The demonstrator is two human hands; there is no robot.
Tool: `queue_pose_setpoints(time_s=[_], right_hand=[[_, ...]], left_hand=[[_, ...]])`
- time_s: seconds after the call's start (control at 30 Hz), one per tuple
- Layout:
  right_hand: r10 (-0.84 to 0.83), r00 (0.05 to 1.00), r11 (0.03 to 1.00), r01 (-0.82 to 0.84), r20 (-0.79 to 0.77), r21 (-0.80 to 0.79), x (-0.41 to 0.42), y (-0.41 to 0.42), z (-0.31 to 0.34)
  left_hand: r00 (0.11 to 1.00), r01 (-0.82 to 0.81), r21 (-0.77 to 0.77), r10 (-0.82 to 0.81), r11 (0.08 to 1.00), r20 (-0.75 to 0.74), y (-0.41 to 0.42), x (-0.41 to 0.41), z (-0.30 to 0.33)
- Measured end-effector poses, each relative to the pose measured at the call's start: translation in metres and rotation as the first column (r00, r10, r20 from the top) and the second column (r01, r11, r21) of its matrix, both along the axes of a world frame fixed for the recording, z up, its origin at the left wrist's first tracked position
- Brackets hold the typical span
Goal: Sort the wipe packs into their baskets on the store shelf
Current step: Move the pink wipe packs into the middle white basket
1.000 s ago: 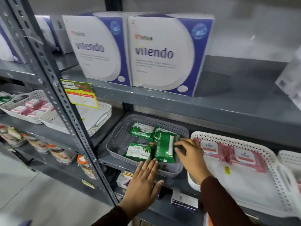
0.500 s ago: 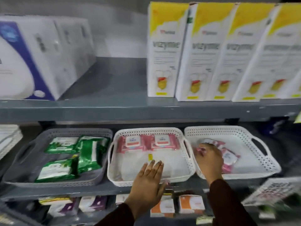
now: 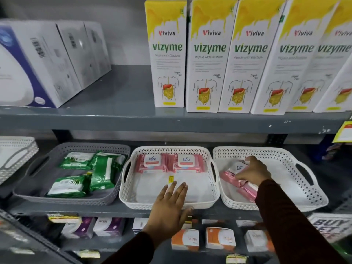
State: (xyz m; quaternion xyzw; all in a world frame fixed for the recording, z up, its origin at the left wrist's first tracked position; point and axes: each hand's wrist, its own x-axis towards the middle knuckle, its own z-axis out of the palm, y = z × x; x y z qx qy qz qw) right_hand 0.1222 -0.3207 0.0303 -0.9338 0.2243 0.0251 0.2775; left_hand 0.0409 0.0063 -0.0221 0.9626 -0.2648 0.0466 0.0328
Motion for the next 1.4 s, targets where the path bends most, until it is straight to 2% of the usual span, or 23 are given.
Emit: queue_pose_setpoints(time_s=[0.07,0.2,0.23,0.33,0.4,0.57,0.63,0.7,0.77,0.83,0.9,1.0,1.03,1.13,1.2,1.27,1.3,1.33,1.37,1.4], right_hand=[[-0.010,0.998,1.000,0.010,0.064,-0.001,0.001,0.008,-0.003],[-0.159,0.925,0.987,0.144,0.345,0.069,0.001,0.019,-0.007],[-0.117,0.936,0.993,0.113,0.332,0.032,0.003,0.021,-0.007],[0.066,0.994,0.997,-0.062,0.087,-0.044,0.002,0.032,-0.011],[0.076,0.997,0.995,-0.073,0.034,-0.062,0.000,0.037,-0.023],[-0.049,0.982,0.999,0.046,0.181,0.023,-0.003,0.036,-0.030],[-0.103,0.944,0.994,0.105,0.313,0.009,-0.007,0.038,-0.028],[-0.127,0.863,0.991,0.125,0.488,0.037,-0.014,0.045,-0.022],[-0.106,0.788,0.994,0.076,0.606,0.075,-0.018,0.056,-0.011],[-0.008,0.749,0.994,-0.064,0.662,0.084,-0.020,0.072,-0.003],[0.120,0.751,0.979,-0.198,0.649,0.048,-0.021,0.099,0.000],[0.207,0.811,0.972,-0.232,0.547,-0.023,-0.021,0.143,-0.009],[0.225,0.843,0.972,-0.229,0.488,-0.051,-0.020,0.155,-0.015],[0.357,0.905,0.918,-0.294,0.232,-0.265,-0.014,0.176,-0.036],[0.385,0.915,0.895,-0.339,0.120,-0.289,-0.009,0.176,-0.036],[0.368,0.912,0.930,-0.357,0.180,-0.094,-0.008,0.169,-0.022],[0.312,0.913,0.943,-0.332,0.261,0.033,-0.010,0.161,-0.014],[0.228,0.906,0.960,-0.269,0.356,0.071,-0.013,0.150,-0.008],[0.130,0.894,0.987,-0.159,0.429,0.032,-0.016,0.134,-0.003],[0.057,0.900,0.997,-0.026,0.431,-0.078,-0.020,0.115,0.001]], left_hand=[[0.999,-0.032,0.005,0.032,0.999,-0.001,0.012,-0.001,0.003],[0.998,-0.057,-0.012,0.057,0.998,-0.011,0.031,0.001,0.001],[0.999,-0.052,-0.014,0.052,0.999,-0.009,0.033,0.002,0.001],[0.998,-0.049,-0.003,0.049,0.999,-0.028,0.033,0.001,0.001],[0.997,-0.065,-0.011,0.065,0.998,-0.039,0.032,0.001,0.001],[0.998,-0.058,-0.008,0.058,0.998,-0.027,0.031,-0.001,-0.002],[0.999,-0.051,-0.005,0.051,0.999,-0.014,0.033,-0.002,-0.003],[0.998,-0.060,-0.004,0.060,0.998,-0.005,0.033,0.000,-0.003],[0.998,-0.064,-0.006,0.064,0.998,-0.006,0.032,0.001,-0.006],[0.998,-0.066,-0.013,0.066,0.998,-0.006,0.031,0.001,-0.007],[0.998,-0.068,-0.024,0.068,0.997,0.006,0.032,0.002,-0.007],[0.997,-0.073,-0.026,0.074,0.997,0.024,0.030,0.001,-0.007],[0.997,-0.078,-0.025,0.078,0.997,0.026,0.030,0.000,-0.008],[0.996,-0.078,-0.029,0.079,0.997,0.037,0.030,-0.001,-0.007],[0.996,-0.072,-0.034,0.073,0.997,0.049,0.030,-0.001,-0.007],[0.996,-0.076,-0.050,0.079,0.996,0.053,0.031,-0.001,-0.007],[0.996,-0.077,-0.057,0.080,0.995,0.049,0.031,-0.001,-0.007],[0.996,-0.076,-0.062,0.079,0.995,0.049,0.031,-0.001,-0.007],[0.995,-0.075,-0.066,0.079,0.995,0.053,0.031,-0.001,-0.007],[0.995,-0.075,-0.070,0.080,0.995,0.058,0.030,0.000,-0.006]])
